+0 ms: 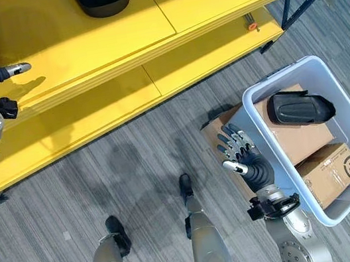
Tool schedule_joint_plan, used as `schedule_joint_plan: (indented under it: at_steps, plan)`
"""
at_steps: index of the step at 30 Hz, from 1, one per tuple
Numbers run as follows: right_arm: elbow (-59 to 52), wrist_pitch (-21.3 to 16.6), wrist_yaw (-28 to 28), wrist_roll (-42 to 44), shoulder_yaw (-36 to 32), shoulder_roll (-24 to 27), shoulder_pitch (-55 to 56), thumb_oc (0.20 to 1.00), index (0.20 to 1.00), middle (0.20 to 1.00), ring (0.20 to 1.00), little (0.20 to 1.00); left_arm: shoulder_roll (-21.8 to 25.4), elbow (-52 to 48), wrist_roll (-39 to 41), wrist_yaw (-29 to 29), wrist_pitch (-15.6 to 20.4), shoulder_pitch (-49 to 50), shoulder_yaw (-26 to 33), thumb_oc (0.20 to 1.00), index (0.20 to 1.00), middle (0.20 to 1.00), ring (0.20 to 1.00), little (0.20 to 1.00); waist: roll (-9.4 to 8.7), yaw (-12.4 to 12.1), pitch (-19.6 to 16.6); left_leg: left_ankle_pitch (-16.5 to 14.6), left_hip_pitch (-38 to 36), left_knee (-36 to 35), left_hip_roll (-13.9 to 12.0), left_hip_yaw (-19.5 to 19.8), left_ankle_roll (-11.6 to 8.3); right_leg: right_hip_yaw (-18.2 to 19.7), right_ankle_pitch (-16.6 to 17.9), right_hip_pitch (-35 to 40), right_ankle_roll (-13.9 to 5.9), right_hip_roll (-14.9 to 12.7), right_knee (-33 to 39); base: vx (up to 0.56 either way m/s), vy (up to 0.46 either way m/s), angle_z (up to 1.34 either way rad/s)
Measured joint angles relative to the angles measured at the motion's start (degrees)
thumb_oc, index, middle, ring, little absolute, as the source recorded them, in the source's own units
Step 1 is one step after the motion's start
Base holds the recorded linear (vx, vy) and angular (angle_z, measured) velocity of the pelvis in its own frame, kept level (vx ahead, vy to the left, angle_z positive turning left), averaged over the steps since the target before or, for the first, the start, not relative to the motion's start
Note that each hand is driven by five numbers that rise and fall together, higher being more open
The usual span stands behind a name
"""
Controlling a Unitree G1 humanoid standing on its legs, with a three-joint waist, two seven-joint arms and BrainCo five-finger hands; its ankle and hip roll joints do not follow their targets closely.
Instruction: Move parts from the plastic box to the shelf.
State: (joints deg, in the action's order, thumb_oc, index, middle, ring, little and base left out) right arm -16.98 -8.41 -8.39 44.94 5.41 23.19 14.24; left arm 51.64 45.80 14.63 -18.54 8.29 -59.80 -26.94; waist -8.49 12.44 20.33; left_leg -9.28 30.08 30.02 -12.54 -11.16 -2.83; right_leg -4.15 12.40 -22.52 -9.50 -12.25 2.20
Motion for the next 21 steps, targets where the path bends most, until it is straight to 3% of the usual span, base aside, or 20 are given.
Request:
schedule_joint_plan:
  at_steps: [10,21]
  plan:
    - [0.0,0.03,0.07,0.55,0.03,0.0,0.32,1.0,1.0,1.0,1.0,1.0,-3.9,1.18,9.61,1.37,1.03,-0.31,1.21,1.0,1.0,1.0,1.0,1.0,0.01,0.62,-0.03,-0.08,0.03,-0.04,-0.21,-0.5,0.13,0.06,-0.22,-0.21,-0.28,-0.01,0.3,0.0,-0.002,-0.02]
    - [0.01,0.09,0.08,0.58,0.02,0.0,0.43,1.0,1.0,1.0,1.0,1.0,-4.29,1.75,11.87,2.41,1.03,-1.95,1.19,1.0,1.0,1.0,1.0,1.0,-0.16,0.7,-0.14,-0.11,0.18,0.08,0.32,-0.46,0.18,0.13,-0.42,-0.34,-0.52,-0.58,-0.09,0.0,-0.003,0.02]
